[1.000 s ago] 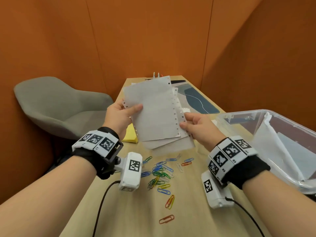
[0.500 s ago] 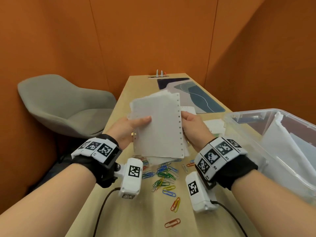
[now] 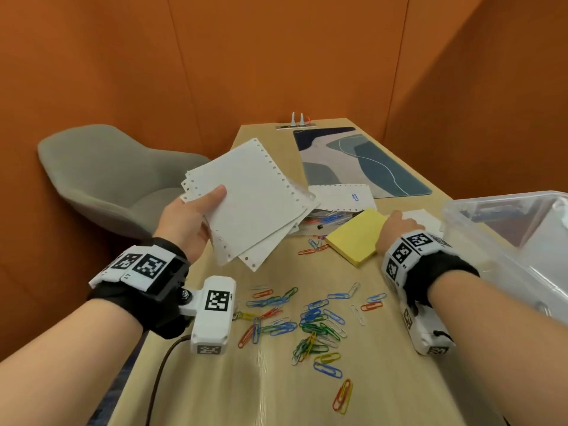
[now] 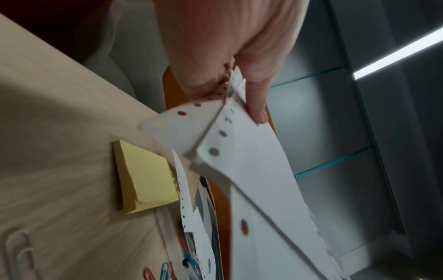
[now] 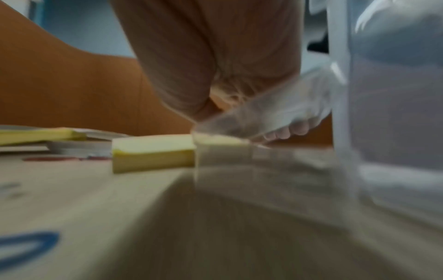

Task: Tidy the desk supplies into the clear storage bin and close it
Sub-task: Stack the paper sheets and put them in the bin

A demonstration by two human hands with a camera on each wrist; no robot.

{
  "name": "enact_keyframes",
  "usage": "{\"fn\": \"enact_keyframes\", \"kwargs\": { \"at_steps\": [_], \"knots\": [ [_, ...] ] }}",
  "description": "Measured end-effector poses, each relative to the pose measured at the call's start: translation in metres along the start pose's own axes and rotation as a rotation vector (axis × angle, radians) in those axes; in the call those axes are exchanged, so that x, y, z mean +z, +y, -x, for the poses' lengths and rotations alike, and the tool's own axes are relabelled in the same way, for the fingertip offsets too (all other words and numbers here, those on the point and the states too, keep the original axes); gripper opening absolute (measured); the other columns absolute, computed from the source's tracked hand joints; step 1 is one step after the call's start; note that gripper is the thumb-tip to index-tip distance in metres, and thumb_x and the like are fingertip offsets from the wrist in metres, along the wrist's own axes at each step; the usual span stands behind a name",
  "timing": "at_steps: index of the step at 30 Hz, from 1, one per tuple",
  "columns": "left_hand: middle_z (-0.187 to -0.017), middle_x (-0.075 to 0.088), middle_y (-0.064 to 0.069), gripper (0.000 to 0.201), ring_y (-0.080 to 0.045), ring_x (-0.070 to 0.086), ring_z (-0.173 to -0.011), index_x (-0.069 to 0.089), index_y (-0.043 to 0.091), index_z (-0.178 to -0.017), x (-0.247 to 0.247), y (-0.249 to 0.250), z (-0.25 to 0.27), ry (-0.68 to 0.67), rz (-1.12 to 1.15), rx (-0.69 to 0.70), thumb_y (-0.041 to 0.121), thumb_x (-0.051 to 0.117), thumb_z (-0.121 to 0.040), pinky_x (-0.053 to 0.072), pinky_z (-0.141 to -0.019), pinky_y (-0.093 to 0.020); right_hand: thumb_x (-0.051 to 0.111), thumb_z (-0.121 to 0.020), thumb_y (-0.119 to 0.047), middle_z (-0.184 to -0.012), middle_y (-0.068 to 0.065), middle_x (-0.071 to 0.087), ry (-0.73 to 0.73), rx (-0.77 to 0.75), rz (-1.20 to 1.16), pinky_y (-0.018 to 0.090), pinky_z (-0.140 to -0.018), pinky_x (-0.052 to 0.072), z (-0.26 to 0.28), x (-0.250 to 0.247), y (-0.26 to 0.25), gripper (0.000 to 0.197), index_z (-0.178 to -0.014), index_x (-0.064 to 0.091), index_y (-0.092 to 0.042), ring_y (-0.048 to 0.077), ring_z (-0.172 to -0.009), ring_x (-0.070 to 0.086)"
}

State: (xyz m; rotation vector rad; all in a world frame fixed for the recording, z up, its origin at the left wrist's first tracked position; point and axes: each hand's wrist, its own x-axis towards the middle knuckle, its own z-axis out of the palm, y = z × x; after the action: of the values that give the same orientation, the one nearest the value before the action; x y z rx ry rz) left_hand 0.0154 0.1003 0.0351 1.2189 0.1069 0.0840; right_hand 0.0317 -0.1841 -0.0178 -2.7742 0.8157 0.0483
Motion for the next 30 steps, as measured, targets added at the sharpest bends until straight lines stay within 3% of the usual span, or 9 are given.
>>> {"fn": "enact_keyframes", "kwargs": {
  "at_steps": [3,7,10,12,15,18,23,27,30],
  "knots": [
    [-0.114,0.069,-0.005,0.038,-0.015,0.070,-0.093,0.058,0.009,-0.125,0.003,-0.007,-0.003,-0.027,-0.005,-0.021,0.011,0.061,-0.087,0.057,-0.067,-0.025,0.062,-0.081,-0.011,-0.127,0.024,0.051,0.007,0.060,-0.003,0.046,-0.093,0.045,-0.016,0.005,0.002,0.064,-0.135,0.029,-0.001,0.038,-0.119,0.051],
    [-0.114,0.070,-0.003,0.038,-0.015,0.069,-0.096,0.058,0.012,-0.125,0.008,-0.015,-0.005,-0.076,-0.008,-0.055,0.016,0.062,-0.087,0.059,-0.070,-0.028,0.054,-0.089,-0.007,-0.126,0.022,0.054,0.003,0.017,0.076,0.043,-0.095,0.044,-0.020,0.003,0.005,0.040,-0.126,0.046,0.006,0.038,-0.118,0.053],
    [-0.112,0.071,-0.003,0.041,-0.013,0.072,-0.087,0.059,0.013,-0.125,0.009,-0.019,-0.006,-0.099,0.000,-0.084,0.019,0.063,-0.085,0.060,-0.064,-0.027,0.057,-0.088,-0.007,-0.136,0.027,0.046,-0.091,0.129,0.253,0.049,-0.103,0.040,0.000,-0.009,0.001,0.044,-0.129,0.046,0.007,0.040,-0.127,0.046],
    [-0.112,0.071,-0.003,0.043,-0.013,0.073,-0.084,0.058,0.013,-0.126,0.008,-0.020,-0.007,-0.105,0.012,-0.102,0.021,0.064,-0.084,0.059,-0.060,-0.027,0.059,-0.085,-0.010,-0.136,0.027,0.045,-0.099,0.086,0.287,0.054,-0.101,0.041,0.009,-0.016,0.003,0.045,-0.127,0.047,0.005,0.041,-0.126,0.044],
    [-0.111,0.071,-0.003,0.044,-0.012,0.073,-0.081,0.058,0.013,-0.126,0.008,-0.021,-0.007,-0.110,0.014,-0.106,0.022,0.064,-0.084,0.058,-0.058,-0.026,0.054,-0.085,-0.009,-0.127,0.024,0.052,-0.073,0.022,0.286,0.051,-0.096,0.046,0.013,-0.018,0.012,0.038,-0.122,0.053,0.003,0.039,-0.121,0.049],
    [-0.114,0.070,-0.003,0.043,-0.012,0.073,-0.081,0.057,0.013,-0.127,0.007,-0.022,-0.005,-0.128,0.020,-0.108,0.021,0.063,-0.085,0.059,-0.061,-0.027,0.052,-0.089,-0.009,-0.132,0.022,0.049,-0.081,0.057,0.204,0.047,-0.090,0.045,0.011,-0.018,0.011,0.038,-0.125,0.050,0.002,0.038,-0.123,0.048],
    [-0.118,0.068,-0.005,0.044,-0.015,0.071,-0.093,0.058,0.013,-0.126,0.003,-0.024,-0.004,-0.151,-0.009,-0.124,0.023,0.063,-0.083,0.060,-0.073,-0.030,0.046,-0.093,-0.003,-0.124,0.020,0.056,0.042,-0.002,0.052,0.035,-0.085,0.045,-0.008,-0.019,0.013,0.031,-0.122,0.049,0.006,0.033,-0.115,0.056],
    [-0.119,0.068,-0.004,0.043,-0.018,0.067,-0.103,0.059,0.013,-0.125,0.003,-0.025,-0.004,-0.138,-0.036,-0.125,0.021,0.065,-0.083,0.058,-0.079,-0.032,0.047,-0.092,-0.006,-0.131,0.023,0.047,0.164,0.027,-0.018,0.041,-0.090,0.045,-0.004,-0.025,0.006,0.041,-0.129,0.035,0.004,0.035,-0.120,0.048],
    [-0.116,0.070,-0.005,0.041,-0.017,0.070,-0.096,0.060,0.013,-0.124,0.008,-0.026,-0.003,-0.160,-0.044,-0.139,0.021,0.064,-0.083,0.060,-0.074,-0.030,0.043,-0.094,-0.006,-0.132,0.021,0.044,0.307,-0.042,0.011,0.040,-0.089,0.044,0.003,-0.024,0.003,0.038,-0.131,0.033,0.000,0.033,-0.122,0.044]
  ]
}}
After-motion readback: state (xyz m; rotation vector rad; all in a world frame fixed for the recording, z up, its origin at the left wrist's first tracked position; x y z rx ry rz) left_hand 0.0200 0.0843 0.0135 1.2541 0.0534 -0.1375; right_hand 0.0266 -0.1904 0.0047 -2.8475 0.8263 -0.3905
